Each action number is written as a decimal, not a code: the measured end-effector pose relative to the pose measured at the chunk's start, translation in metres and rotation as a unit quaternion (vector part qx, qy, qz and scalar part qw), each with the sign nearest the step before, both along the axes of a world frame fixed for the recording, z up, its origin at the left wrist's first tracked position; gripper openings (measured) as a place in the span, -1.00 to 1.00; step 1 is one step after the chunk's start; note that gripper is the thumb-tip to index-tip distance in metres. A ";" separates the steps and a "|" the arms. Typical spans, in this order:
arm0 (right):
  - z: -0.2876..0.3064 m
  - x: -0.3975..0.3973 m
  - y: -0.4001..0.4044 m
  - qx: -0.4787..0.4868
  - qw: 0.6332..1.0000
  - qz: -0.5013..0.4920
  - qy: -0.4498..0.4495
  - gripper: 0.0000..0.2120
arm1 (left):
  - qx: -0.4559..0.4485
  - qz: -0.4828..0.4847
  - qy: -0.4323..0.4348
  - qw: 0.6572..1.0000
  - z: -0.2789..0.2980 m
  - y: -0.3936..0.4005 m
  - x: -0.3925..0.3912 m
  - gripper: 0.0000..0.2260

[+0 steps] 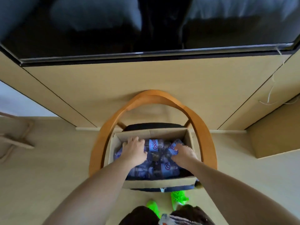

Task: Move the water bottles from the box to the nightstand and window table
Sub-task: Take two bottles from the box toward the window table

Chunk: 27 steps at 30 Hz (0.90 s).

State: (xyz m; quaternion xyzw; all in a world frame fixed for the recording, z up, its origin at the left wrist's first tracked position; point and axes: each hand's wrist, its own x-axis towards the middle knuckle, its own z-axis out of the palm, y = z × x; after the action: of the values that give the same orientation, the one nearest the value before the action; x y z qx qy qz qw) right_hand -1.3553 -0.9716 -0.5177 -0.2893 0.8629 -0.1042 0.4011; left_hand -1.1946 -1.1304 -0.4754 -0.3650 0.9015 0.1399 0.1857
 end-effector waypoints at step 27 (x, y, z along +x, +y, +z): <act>-0.129 0.075 -0.053 0.129 0.886 0.423 0.143 -0.48 | 0.122 -0.134 -0.100 0.978 -0.159 -0.012 0.064 -0.26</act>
State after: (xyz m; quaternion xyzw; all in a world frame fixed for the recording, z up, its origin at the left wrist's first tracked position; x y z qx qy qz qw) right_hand -1.2801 -1.0244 -0.6465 -0.5839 0.7126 0.2302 0.3135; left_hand -1.1310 -1.1426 -0.6347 -0.2279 0.8952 0.1854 0.3350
